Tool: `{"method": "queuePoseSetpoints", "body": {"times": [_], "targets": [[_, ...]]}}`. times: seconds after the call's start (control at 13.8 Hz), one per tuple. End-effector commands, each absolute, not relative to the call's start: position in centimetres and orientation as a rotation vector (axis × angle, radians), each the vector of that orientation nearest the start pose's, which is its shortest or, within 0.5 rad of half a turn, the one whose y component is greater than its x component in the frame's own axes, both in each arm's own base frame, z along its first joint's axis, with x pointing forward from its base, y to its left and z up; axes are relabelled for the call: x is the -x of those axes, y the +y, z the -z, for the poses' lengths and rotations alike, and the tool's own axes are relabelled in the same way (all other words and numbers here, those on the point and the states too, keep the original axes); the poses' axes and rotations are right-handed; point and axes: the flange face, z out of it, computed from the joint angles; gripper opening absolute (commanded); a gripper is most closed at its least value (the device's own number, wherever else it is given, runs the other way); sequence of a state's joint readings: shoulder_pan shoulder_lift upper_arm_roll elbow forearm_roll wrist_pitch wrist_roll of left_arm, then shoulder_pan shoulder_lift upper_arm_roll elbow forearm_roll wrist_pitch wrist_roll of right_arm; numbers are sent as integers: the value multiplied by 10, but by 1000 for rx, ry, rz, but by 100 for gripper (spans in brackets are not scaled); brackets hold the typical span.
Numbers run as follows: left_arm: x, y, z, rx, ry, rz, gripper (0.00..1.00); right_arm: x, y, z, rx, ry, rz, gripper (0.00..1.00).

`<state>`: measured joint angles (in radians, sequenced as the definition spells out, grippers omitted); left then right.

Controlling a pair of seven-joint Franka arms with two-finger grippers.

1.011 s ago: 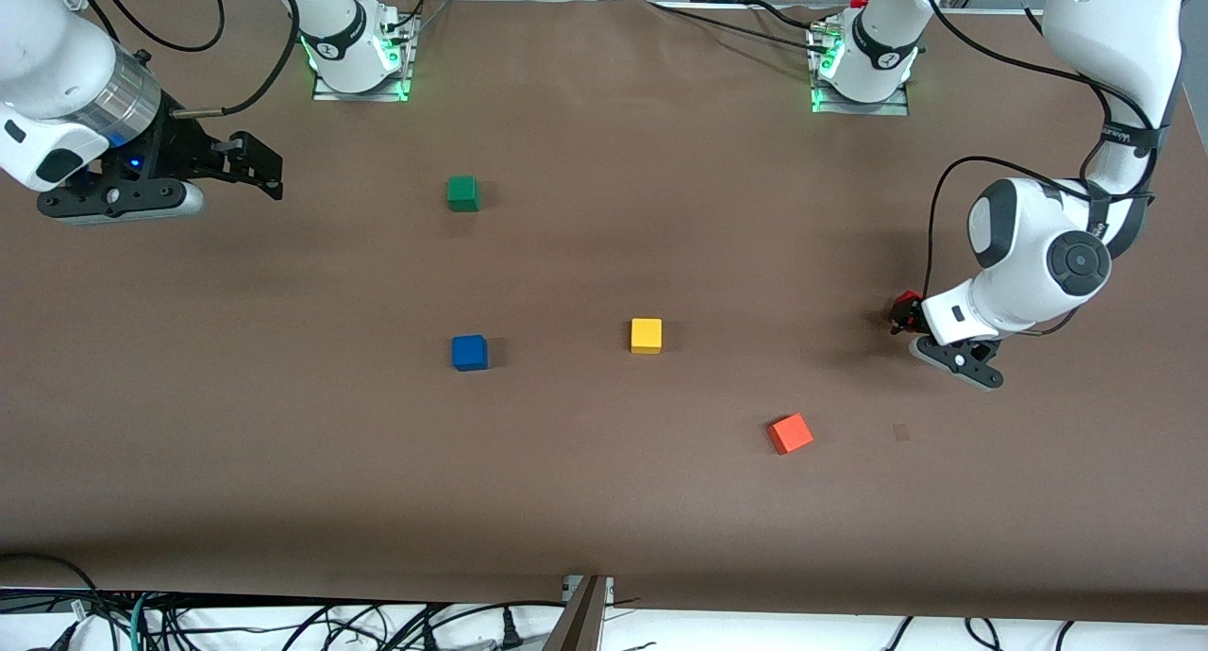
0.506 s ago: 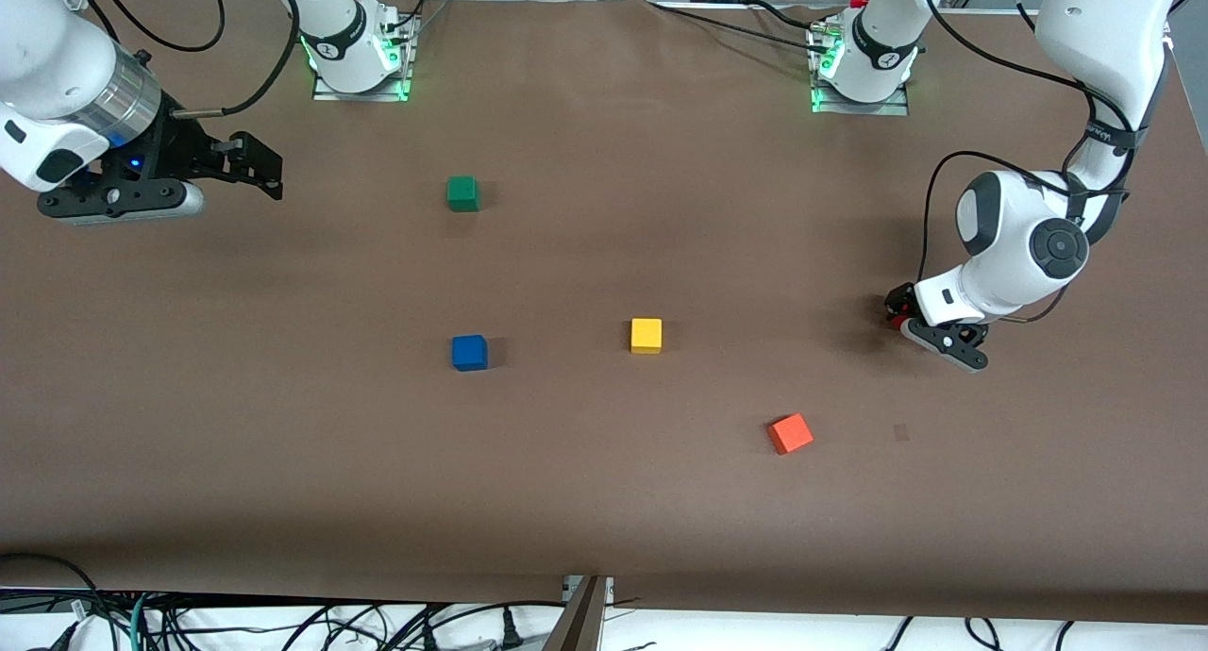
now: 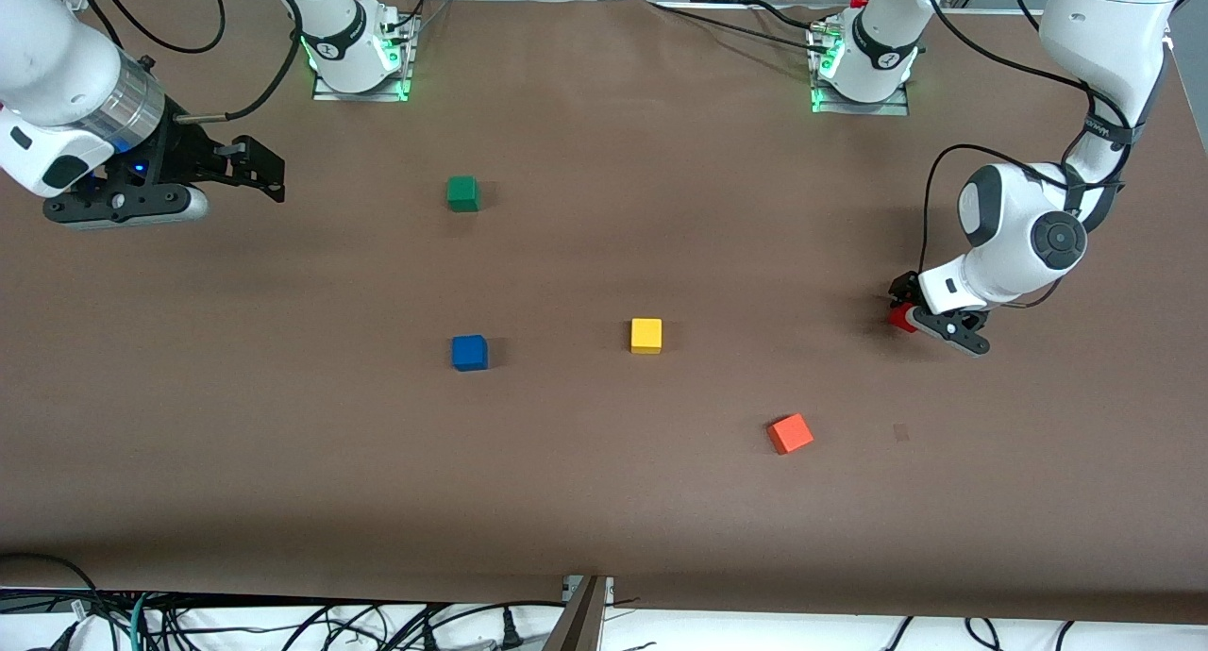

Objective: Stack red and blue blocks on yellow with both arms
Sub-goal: 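Carry the red cube with the left gripper over the yellow cube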

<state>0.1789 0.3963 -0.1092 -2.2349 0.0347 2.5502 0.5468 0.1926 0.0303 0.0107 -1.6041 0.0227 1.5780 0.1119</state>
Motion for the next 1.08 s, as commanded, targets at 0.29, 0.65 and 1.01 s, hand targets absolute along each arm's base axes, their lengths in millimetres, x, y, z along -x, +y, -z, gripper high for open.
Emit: {"method": "queuePoseSetpoints", "body": {"times": [0.29,0.65,1.01], "targets": [[-599,-39,-283,3203,676,-113,0,-550,114,-599,3130,-165,-91,100],[-600,-230,-337,3251,152,-134,0,-550,114,-598,3123,-158,-95,100],[-610,-350,-308,3294,72,-139,0,-550,115,-598,3121,-189,-98,100]]}}
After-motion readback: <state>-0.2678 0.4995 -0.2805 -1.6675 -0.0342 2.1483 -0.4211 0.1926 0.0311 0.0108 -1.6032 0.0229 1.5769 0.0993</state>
